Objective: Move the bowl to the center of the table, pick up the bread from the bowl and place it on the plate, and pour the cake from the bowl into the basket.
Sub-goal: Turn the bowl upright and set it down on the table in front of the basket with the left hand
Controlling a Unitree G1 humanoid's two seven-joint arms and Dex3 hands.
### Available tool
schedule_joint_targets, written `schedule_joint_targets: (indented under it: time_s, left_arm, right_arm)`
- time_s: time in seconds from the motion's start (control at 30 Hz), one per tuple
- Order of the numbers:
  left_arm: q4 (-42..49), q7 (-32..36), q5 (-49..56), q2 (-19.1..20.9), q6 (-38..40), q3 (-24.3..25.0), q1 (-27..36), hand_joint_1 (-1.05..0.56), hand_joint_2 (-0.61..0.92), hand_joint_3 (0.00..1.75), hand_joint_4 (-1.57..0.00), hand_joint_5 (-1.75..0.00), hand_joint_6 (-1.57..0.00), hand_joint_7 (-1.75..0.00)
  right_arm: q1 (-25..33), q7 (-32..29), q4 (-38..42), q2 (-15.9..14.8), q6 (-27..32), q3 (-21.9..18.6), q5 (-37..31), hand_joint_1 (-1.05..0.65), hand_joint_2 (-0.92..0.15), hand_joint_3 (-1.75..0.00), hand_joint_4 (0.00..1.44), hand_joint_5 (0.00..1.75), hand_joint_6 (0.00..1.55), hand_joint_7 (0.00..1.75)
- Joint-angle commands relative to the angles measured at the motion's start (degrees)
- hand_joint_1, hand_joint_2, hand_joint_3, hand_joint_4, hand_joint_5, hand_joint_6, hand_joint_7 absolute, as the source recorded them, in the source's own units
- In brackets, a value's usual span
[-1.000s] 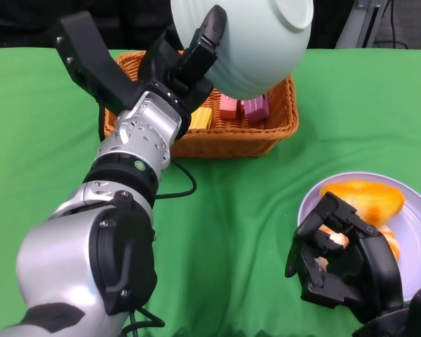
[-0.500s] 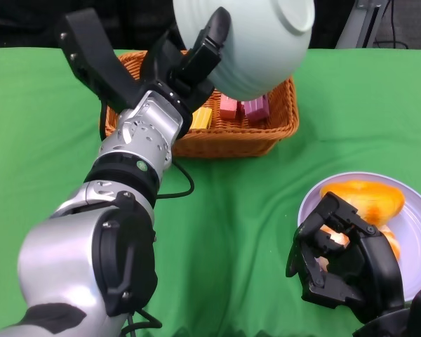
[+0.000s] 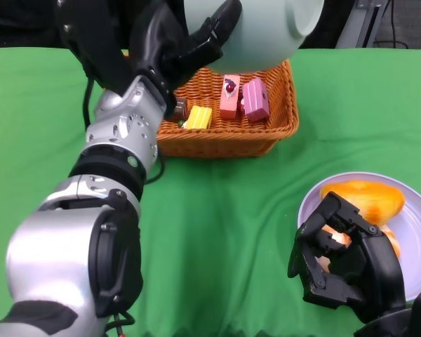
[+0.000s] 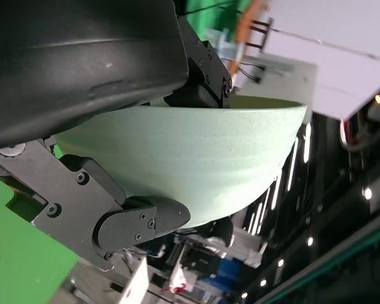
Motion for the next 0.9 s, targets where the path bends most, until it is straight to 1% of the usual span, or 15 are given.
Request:
schedule_joint_targets:
  time_s: [0.03,0.1,0.13,0.17,0.27,0.37,0.43,0.47,0.53,0.6,0.63,0.7,0.77,0.8,0.9]
  left_arm:
    - [-1.86,-2.68,3.18,1.86,-6.85,-2.92,1.72,-0.14,0.55,1.10,-0.72,-1.75,-0.67,-1.58]
    - [-2.36,-4.38,5.09,2.71,-11.52,-4.72,2.76,-0.15,0.52,1.15,-0.70,-1.75,-0.63,-1.59]
    - [-2.37,-4.88,5.39,2.89,-12.75,-5.03,2.98,-0.15,0.51,1.17,-0.69,-1.75,-0.63,-1.59]
    - [-2.54,-4.90,6.86,3.49,-16.12,-6.09,3.64,-0.16,0.51,1.16,-0.69,-1.75,-0.62,-1.59]
    - [-2.87,-3.15,11.27,5.51,-23.70,-9.27,5.32,-0.19,0.59,1.07,-0.71,-1.75,-0.64,-1.57]
    - [-2.76,-2.73,13.68,7.20,-29.24,-11.10,6.63,-0.18,0.65,1.01,-0.74,-1.75,-0.66,-1.52]
    - [-2.54,-1.09,16.63,8.95,-34.51,-13.00,7.92,-0.19,0.72,0.90,-0.74,-1.75,-0.67,-1.48]
    - [-2.36,-0.66,17.78,9.80,-36.73,-13.74,8.63,-0.20,0.77,0.80,-0.74,-1.75,-0.67,-1.47]
    - [-1.96,0.44,19.49,11.09,-40.00,-14.78,9.78,-0.21,0.83,0.68,-0.75,-1.75,-0.67,-1.44]
    - [-1.87,2.03,21.58,12.53,-42.74,-16.06,11.29,-0.19,0.86,0.65,-0.75,-1.75,-0.68,-1.41]
    - [-1.89,3.18,22.66,13.18,-43.70,-16.75,11.96,-0.17,0.86,0.65,-0.75,-1.75,-0.69,-1.42]
    - [-2.23,6.24,25.24,14.46,-45.99,-18.19,13.49,-0.15,0.85,0.67,-0.75,-1.75,-0.66,-1.51]
    - [-2.58,9.65,27.84,15.49,-48.17,-19.55,14.69,-0.12,0.80,0.76,-0.76,-1.75,-0.64,-1.57]
    - [-2.82,11.48,29.32,16.10,-49.19,-20.30,15.27,-0.12,0.79,0.78,-0.76,-1.75,-0.64,-1.57]
    - [-3.31,16.21,32.78,17.66,-52.85,-22.04,17.08,-0.13,0.77,0.84,-0.77,-1.74,-0.68,-1.45]
  right_arm:
    - [0.20,0.08,-0.09,-0.10,-0.59,-0.37,0.83,0.01,-0.44,-1.35,0.86,1.75,0.62,1.66]
    - [0.35,0.02,-0.37,-0.06,-0.28,-0.35,0.92,0.01,-0.44,-1.36,0.87,1.75,0.62,1.66]
    - [0.42,-0.02,-0.50,-0.05,-0.14,-0.34,0.95,0.01,-0.44,-1.36,0.87,1.75,0.62,1.66]
    - [0.51,0.04,-0.67,-0.09,0.01,-0.32,1.05,0.01,-0.44,-1.36,0.86,1.75,0.61,1.66]
    - [0.70,0.19,-1.15,-0.23,0.62,-0.27,1.58,0.03,-0.46,-1.37,0.86,1.75,0.61,1.66]
    - [0.47,0.43,-0.76,-0.40,0.13,-0.44,1.75,0.04,-0.47,-1.37,0.85,1.75,0.60,1.66]
    - [0.10,0.89,-0.24,-0.62,-0.45,-0.69,1.86,0.05,-0.48,-1.38,0.85,1.75,0.60,1.66]
    - [-0.04,0.95,-0.15,-0.76,-0.58,-0.86,1.79,0.05,-0.48,-1.39,0.85,1.75,0.59,1.66]
    - [-0.29,0.75,0.18,-0.91,-1.14,-1.22,1.30,0.06,-0.47,-1.39,0.85,1.75,0.59,1.66]
    - [-0.48,0.72,0.53,-1.12,-1.75,-1.58,1.11,0.05,-0.47,-1.39,0.84,1.75,0.58,1.66]
    - [-0.53,0.74,0.64,-1.18,-1.91,-1.72,1.13,0.04,-0.46,-1.39,0.84,1.75,0.58,1.66]
    - [-0.60,0.34,0.83,-1.23,-2.06,-1.97,0.84,0.02,-0.46,-1.38,0.84,1.75,0.59,1.66]
    - [-0.76,0.47,1.30,-1.35,-2.53,-2.09,0.79,0.00,-0.48,-1.38,0.83,1.75,0.59,1.67]
    - [-0.81,0.65,1.41,-1.37,-2.52,-2.15,1.00,0.00,-0.48,-1.37,0.83,1.75,0.58,1.67]
    - [-1.00,1.30,1.55,-1.25,-2.23,-2.32,1.96,0.00,-0.49,-1.35,0.82,1.75,0.56,1.67]
